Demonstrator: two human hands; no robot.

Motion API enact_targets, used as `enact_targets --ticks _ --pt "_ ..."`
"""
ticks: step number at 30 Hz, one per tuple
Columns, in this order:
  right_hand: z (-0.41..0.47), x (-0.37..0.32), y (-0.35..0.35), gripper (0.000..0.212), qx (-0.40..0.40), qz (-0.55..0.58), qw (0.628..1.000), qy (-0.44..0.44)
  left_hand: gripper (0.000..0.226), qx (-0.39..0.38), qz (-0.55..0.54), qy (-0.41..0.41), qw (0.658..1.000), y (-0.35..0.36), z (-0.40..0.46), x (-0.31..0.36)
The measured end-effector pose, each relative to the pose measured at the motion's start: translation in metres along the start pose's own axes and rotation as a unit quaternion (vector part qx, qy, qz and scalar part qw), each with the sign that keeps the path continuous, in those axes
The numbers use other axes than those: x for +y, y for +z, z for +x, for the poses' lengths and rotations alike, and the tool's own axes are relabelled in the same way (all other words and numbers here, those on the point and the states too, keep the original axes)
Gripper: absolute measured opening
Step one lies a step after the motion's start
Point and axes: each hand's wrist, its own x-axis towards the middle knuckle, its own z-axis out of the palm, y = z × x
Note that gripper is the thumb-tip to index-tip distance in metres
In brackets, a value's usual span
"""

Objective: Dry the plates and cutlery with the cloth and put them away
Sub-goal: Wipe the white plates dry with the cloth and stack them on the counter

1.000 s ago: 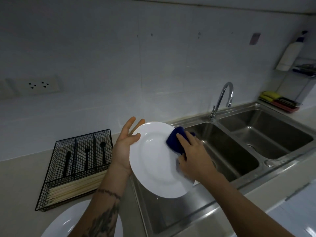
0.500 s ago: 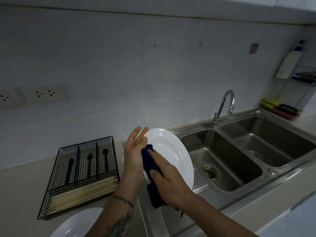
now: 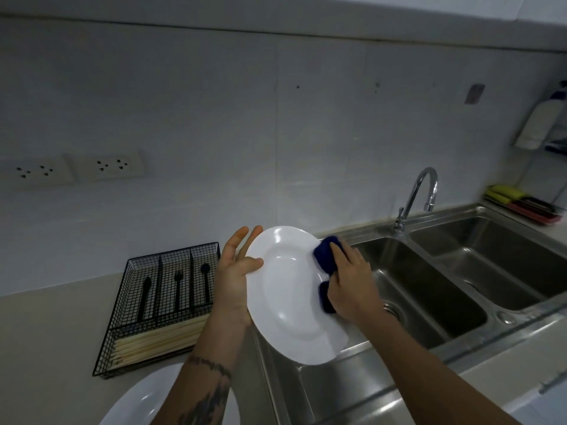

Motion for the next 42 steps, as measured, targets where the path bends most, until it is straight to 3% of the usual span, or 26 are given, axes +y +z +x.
enact_targets --ticks 3,6,9,13,19,23,25,27,30,35,39,42 --pt "-0.012 -0.005 0.005 0.068 -0.030 0.010 0.999 -0.028 0.058 -0.017 0.011 -0.015 1.000 0.002 -0.002 -0.005" --pt "-0.003 -0.009 0.002 0.070 0.003 0.013 0.997 -0.078 0.056 -0.023 0.028 -0.019 0.999 0.016 -0.002 -0.011" --pt "0.002 0.004 -0.005 0.071 0.008 0.017 0.998 -0.066 0.057 -0.024 0.019 -0.012 0.999 0.024 -0.001 -0.011" --pt "-0.016 0.019 -0.010 0.064 0.001 0.042 0.999 -0.032 0.056 0.030 -0.005 0.003 1.000 0.017 0.009 -0.005" --pt "-0.040 -0.014 -0.026 0.059 -0.016 0.075 0.988 -0.133 0.062 0.105 0.005 0.012 0.994 0.027 0.030 0.004" --pt "-0.050 -0.026 -0.047 0.059 -0.031 0.174 0.964 -0.199 0.077 0.164 0.016 -0.006 0.986 0.019 0.045 0.013" --pt "-0.045 -0.024 -0.053 0.067 -0.014 0.161 0.962 -0.218 0.079 0.181 0.013 -0.030 0.983 0.016 0.047 0.015" --pt "-0.036 -0.021 -0.052 0.063 0.027 0.132 0.965 -0.226 0.078 0.183 0.006 -0.055 0.982 0.018 0.047 0.012" --pt "-0.026 -0.014 -0.053 0.052 0.059 0.152 0.959 -0.230 0.068 0.170 0.046 -0.073 0.982 0.019 0.043 0.008" --pt "-0.018 -0.004 -0.072 0.046 0.058 0.229 0.952 -0.195 0.061 0.094 0.346 -0.001 0.934 0.001 0.028 0.004" --pt "-0.010 0.004 -0.084 0.047 0.016 0.311 0.941 -0.131 0.035 -0.048 0.384 0.058 0.920 -0.013 0.017 -0.005" --pt "-0.004 0.015 -0.088 0.046 0.025 0.338 0.935 -0.105 0.030 -0.115 0.352 0.043 0.928 -0.013 0.007 -0.009"
